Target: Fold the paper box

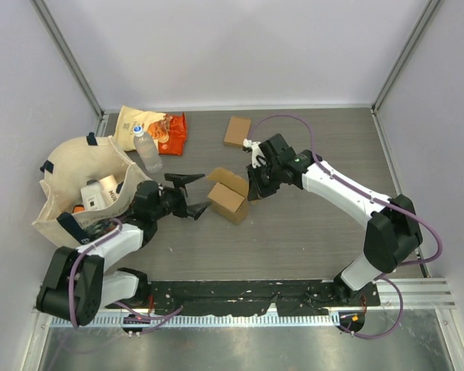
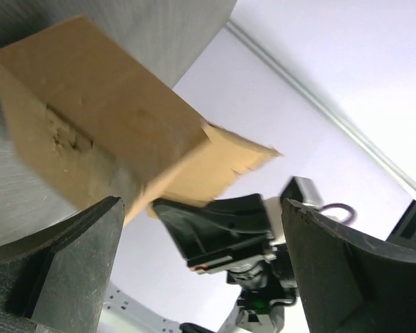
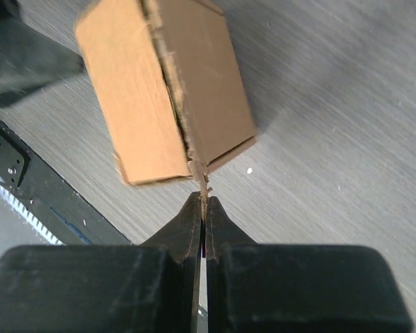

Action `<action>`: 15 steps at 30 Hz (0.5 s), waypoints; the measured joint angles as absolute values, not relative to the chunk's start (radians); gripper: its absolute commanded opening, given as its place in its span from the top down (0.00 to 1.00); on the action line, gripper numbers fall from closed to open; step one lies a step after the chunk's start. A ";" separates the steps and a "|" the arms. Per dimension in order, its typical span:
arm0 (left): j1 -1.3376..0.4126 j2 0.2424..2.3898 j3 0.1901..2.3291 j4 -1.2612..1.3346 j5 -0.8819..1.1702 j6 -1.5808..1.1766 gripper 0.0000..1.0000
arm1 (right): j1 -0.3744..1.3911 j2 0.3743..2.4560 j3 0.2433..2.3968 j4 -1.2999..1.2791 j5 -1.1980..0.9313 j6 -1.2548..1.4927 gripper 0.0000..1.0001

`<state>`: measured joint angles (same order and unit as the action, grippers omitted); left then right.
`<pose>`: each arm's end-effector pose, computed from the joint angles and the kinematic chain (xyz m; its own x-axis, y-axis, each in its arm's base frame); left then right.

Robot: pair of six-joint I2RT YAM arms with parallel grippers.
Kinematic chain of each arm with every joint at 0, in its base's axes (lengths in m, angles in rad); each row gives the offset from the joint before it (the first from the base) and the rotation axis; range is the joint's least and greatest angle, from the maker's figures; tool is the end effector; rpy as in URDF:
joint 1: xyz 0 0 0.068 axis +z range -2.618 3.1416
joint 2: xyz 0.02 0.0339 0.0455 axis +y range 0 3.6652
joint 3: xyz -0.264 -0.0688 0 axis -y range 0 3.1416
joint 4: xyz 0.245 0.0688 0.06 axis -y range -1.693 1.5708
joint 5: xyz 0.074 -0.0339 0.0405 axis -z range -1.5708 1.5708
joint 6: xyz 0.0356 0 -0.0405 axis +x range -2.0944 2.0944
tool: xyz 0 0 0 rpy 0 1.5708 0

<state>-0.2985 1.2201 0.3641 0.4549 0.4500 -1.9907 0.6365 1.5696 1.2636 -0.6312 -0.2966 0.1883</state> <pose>0.2180 -0.0833 0.1743 -0.4392 -0.7251 0.5304 -0.6047 -0.1980 -0.7714 0.2635 0.2077 0.2738 -0.7691 -0.3458 -0.5375 -0.5738 0.7441 0.3422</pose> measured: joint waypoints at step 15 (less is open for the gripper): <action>-0.242 1.100 0.707 -0.186 0.497 -1.374 0.05 | 0.581 1.676 1.357 -0.766 -0.326 0.144 0.85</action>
